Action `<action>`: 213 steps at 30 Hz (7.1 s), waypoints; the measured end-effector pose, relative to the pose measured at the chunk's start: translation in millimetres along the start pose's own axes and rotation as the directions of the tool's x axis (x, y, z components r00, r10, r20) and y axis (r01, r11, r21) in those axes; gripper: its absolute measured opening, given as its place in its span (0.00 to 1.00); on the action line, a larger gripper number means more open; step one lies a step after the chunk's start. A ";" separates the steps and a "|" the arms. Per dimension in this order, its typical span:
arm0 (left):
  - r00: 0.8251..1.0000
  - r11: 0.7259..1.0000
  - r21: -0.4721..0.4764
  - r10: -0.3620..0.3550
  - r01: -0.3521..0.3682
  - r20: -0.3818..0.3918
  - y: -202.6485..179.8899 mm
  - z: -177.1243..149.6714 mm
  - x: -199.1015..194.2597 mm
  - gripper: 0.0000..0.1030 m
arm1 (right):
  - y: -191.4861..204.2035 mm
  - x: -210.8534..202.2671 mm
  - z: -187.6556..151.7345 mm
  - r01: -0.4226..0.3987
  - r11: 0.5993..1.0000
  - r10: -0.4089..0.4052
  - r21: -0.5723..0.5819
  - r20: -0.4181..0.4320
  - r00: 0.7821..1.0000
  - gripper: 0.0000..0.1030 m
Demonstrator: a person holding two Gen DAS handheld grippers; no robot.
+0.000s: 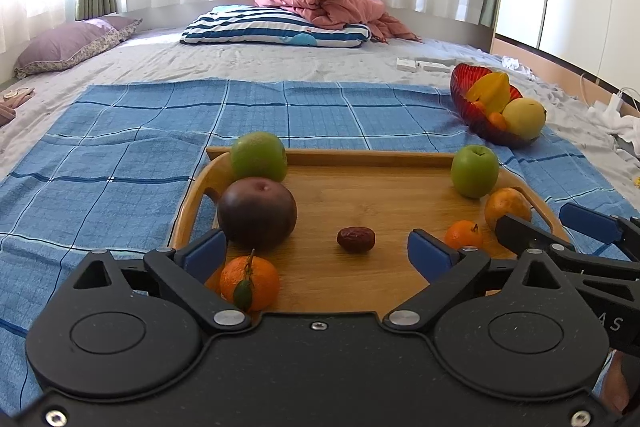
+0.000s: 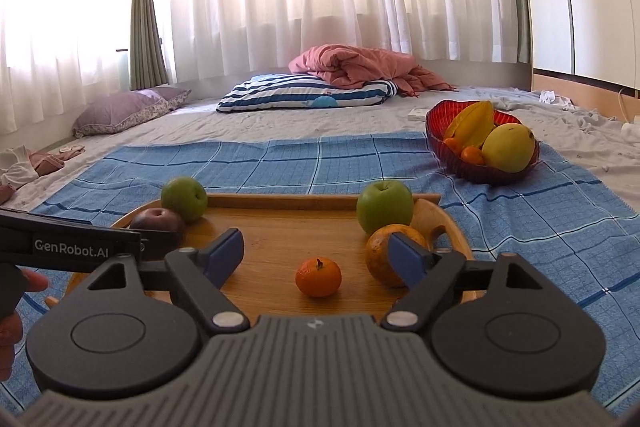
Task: Organize fruits
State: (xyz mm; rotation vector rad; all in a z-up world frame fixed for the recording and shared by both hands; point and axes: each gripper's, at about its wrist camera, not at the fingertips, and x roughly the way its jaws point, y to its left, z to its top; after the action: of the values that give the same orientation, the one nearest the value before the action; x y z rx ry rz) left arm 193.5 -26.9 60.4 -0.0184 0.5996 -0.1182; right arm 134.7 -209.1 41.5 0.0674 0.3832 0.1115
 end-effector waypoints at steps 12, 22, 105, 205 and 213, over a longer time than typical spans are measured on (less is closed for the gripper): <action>1.000 1.000 0.003 -0.002 0.002 -0.001 -0.1 -5.6 -12.8 0.97 | -2.5 -9.1 0.4 0.017 1.000 -0.017 0.013 0.008 1.000 0.94; 1.000 1.000 0.008 -0.014 0.014 -0.002 -1.0 -9.9 -23.0 0.99 | -3.1 -21.7 1.8 0.015 1.000 -0.016 0.010 0.030 0.999 1.00; 0.990 0.998 0.020 0.066 -0.064 -0.124 -3.1 -94.3 -18.7 1.00 | -3.2 -25.2 -77.1 0.100 0.995 -0.104 -0.030 -0.211 0.972 1.00; 0.992 0.998 0.012 0.067 -0.066 -0.106 -3.3 -94.8 -11.9 1.00 | -2.8 -17.3 -78.3 0.109 0.993 -0.114 -0.032 -0.218 0.969 1.00; 0.992 0.998 0.013 0.068 -0.067 -0.104 -3.4 -95.0 -11.8 1.00 | -2.6 -17.4 -78.6 0.110 0.993 -0.114 -0.033 -0.218 0.969 1.00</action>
State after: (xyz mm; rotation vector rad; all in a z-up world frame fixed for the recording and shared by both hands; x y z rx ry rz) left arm 129.9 -27.3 -11.2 0.0173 0.7039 -0.0568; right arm 89.3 -210.3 -25.1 0.0128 0.6059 0.0108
